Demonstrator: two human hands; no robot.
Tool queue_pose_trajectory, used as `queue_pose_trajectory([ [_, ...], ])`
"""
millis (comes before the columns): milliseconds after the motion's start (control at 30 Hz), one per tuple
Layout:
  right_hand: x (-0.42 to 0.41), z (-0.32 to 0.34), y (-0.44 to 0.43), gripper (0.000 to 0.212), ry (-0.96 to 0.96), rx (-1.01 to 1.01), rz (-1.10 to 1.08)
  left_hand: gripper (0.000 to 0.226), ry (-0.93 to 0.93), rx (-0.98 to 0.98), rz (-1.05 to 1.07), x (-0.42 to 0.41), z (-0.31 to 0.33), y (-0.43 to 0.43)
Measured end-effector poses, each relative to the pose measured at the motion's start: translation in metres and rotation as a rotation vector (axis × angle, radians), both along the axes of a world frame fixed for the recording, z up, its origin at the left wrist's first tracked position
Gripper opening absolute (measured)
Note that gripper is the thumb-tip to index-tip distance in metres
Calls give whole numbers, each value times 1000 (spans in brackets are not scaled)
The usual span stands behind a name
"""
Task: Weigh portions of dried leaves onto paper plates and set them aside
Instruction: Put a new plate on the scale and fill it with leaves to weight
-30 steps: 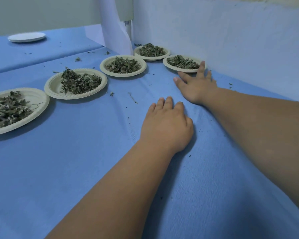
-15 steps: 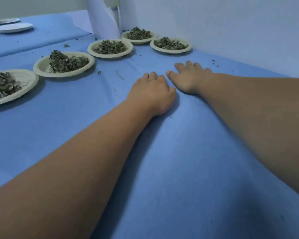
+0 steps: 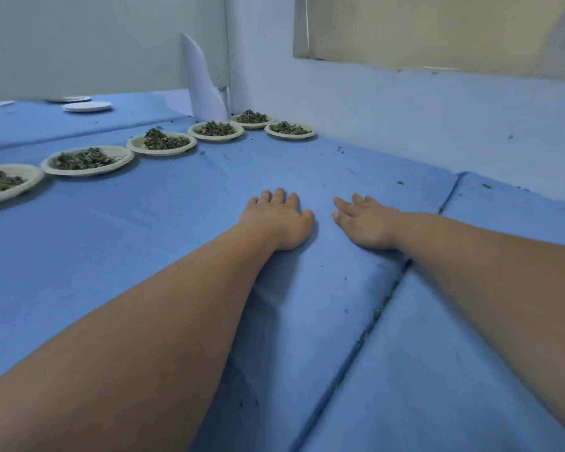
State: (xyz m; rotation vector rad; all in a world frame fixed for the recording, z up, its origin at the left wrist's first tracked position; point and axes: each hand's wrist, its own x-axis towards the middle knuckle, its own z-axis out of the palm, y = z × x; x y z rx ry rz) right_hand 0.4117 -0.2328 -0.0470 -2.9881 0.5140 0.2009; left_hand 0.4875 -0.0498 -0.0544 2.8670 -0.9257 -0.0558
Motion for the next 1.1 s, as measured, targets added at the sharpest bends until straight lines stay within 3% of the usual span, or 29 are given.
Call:
queue_pose_trajectory([
  [100, -77, 14, 14, 62, 45, -5, 16, 64, -2, -38, -61, -76, 1, 12],
  [233, -181, 56, 27, 55, -89, -22, -14, 36, 79, -91, -179, -178, 25, 23],
  [400, -287, 92, 40, 54, -358, 111, -133, 27, 160, -441, -206, -273, 60, 9],
  [500, -357, 86, 57, 56, -414, 98, -122, 41, 235, -507, -347, -327, 70, -14],
  [667, -460, 72, 51, 59, -558, 132, -218, 50, 198, -567, -578, -396, 88, -59],
  [900, -566, 41, 24, 51, -683, 47, -436, 58, -37, -596, -811, -444, 93, -95],
  [1100, -597, 41, -2, 43, -665, -178, -586, 60, -175, -626, -814, -452, 111, -132],
])
